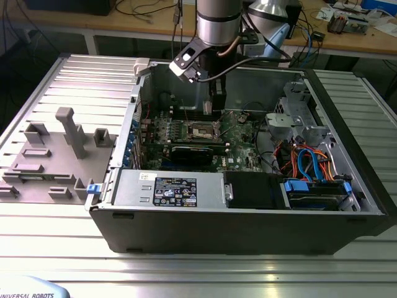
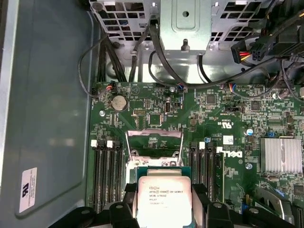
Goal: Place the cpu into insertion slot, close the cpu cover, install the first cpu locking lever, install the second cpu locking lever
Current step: 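Place the cpu into insertion slot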
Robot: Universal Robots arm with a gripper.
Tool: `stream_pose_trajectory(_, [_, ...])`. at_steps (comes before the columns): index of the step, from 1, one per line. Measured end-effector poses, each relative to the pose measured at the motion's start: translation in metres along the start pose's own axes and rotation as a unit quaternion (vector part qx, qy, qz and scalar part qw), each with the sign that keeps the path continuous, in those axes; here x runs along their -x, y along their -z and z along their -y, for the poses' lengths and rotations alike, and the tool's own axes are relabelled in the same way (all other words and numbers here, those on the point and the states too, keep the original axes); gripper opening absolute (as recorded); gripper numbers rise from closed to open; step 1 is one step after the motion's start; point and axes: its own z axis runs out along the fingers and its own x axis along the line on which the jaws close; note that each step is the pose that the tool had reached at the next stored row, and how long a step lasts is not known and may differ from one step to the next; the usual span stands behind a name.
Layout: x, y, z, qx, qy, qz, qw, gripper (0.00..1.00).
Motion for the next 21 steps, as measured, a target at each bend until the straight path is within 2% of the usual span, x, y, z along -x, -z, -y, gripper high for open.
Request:
stream_pose_trajectory(3, [-0.0001,-0.0030,0.0065,0.0011,0.000,-0.0002,1.0000,0.54])
stream_pose_trajectory(6, [-0.0006,-0.0114,0.0109,0.0019,0.000,-0.0001,1.0000,0.54])
stream_pose_trajectory(11, [-0.0026,-0.0216,0.0131,0.0018,0.000,-0.0001,1.0000,0.54])
stream_pose_trajectory(13, [-0.0042,-0.0303,0.0139,0.0019,-0.002,0.0000,1.0000,0.54])
stream_pose_trajectory(15, [-0.0047,-0.0346,0.0145,0.0022,-0.010,0.0009,0.9999,0.54])
stream_pose_trajectory(21, [-0.0049,-0.0367,0.0147,0.0024,-0.015,0.0014,0.9999,0.54])
